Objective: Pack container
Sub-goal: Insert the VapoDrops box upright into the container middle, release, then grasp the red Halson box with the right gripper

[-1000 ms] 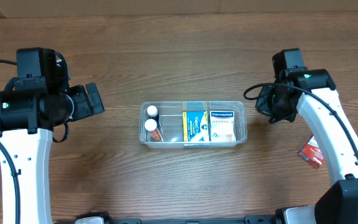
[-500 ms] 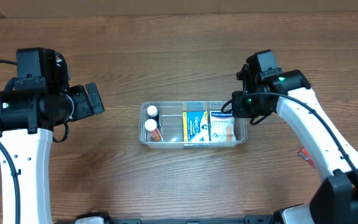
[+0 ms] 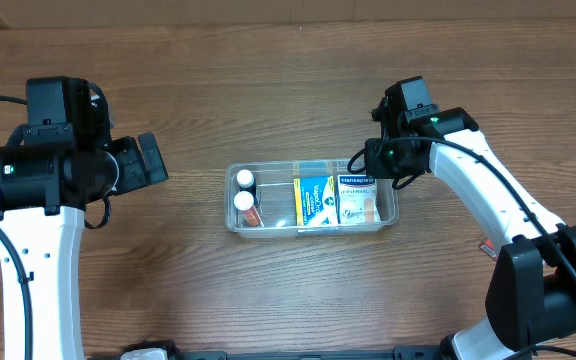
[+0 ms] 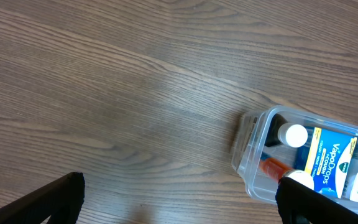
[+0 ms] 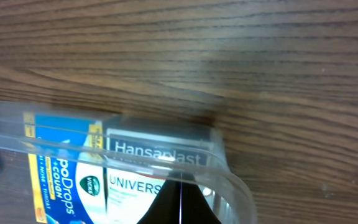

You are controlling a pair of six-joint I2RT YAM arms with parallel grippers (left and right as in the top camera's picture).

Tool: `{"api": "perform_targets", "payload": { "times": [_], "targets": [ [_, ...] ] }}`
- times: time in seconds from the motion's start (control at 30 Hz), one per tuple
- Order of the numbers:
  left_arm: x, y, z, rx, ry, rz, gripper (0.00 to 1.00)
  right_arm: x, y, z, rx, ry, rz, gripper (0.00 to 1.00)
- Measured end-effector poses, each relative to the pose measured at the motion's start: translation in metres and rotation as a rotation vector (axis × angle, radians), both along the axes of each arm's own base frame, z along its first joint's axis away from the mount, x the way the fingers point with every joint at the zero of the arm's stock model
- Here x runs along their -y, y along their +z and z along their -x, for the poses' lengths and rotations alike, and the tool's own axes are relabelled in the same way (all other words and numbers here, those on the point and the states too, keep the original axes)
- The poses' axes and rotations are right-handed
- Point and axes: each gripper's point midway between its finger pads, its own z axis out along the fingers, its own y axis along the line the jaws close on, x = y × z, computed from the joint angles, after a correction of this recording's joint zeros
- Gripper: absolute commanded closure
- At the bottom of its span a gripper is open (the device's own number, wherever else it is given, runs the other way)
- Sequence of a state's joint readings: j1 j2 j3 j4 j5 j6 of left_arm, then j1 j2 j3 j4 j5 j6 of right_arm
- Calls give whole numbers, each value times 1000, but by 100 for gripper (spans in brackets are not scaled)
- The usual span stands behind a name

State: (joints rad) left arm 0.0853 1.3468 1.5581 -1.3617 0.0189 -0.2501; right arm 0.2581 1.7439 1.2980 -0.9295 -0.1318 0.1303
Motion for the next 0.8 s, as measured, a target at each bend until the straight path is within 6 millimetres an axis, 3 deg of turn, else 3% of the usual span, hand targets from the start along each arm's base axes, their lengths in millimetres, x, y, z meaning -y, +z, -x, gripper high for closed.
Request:
{"api": "perform_targets", "payload": {
  "times": [0.1, 0.13, 0.17, 0.2, 0.23, 0.27, 0.3, 0.33, 0.37, 0.47, 0.53, 0.67, 0.8],
  "targets": [
    [0, 0, 0, 0, 0, 0, 0, 5, -1, 12, -52, -6, 22, 95],
    [0, 0, 0, 0, 0, 0, 0, 7, 5, 12, -50, -30, 29, 82],
    [0, 0, 0, 0, 0, 0, 0, 12, 16, 12, -34, -63, 42, 50],
    [0, 0, 0, 0, 0, 0, 0, 22, 36, 10, 7, -126, 57, 0],
    [0, 0, 0, 0, 0, 0, 0, 38, 67, 4, 86, -213, 57, 0],
    [0, 0, 0, 0, 0, 0, 0, 69, 105, 3, 180, -337, 52, 0],
    [0, 0, 0, 0, 0, 0, 0, 91, 124, 8, 218, -421, 50, 0],
    [0, 0, 0, 0, 0, 0, 0, 127, 140, 20, 236, -550, 61, 0],
    [0, 0, 0, 1, 0, 0, 0, 168, 142, 39, 208, -707, 88, 0],
    [0, 0, 0, 2, 0, 0, 0, 229, 123, 70, 104, -969, 84, 0],
    [0, 0, -1, 5, 0, 0, 0, 275, 83, 103, 12, -1170, 83, 0],
    [0, 0, -2, 7, 0, 0, 0, 284, 6, 124, -135, -1200, 72, 0],
    [0, 0, -2, 7, 0, 0, 0, 280, -29, 119, -231, -1135, 69, 0]
  ]
}}
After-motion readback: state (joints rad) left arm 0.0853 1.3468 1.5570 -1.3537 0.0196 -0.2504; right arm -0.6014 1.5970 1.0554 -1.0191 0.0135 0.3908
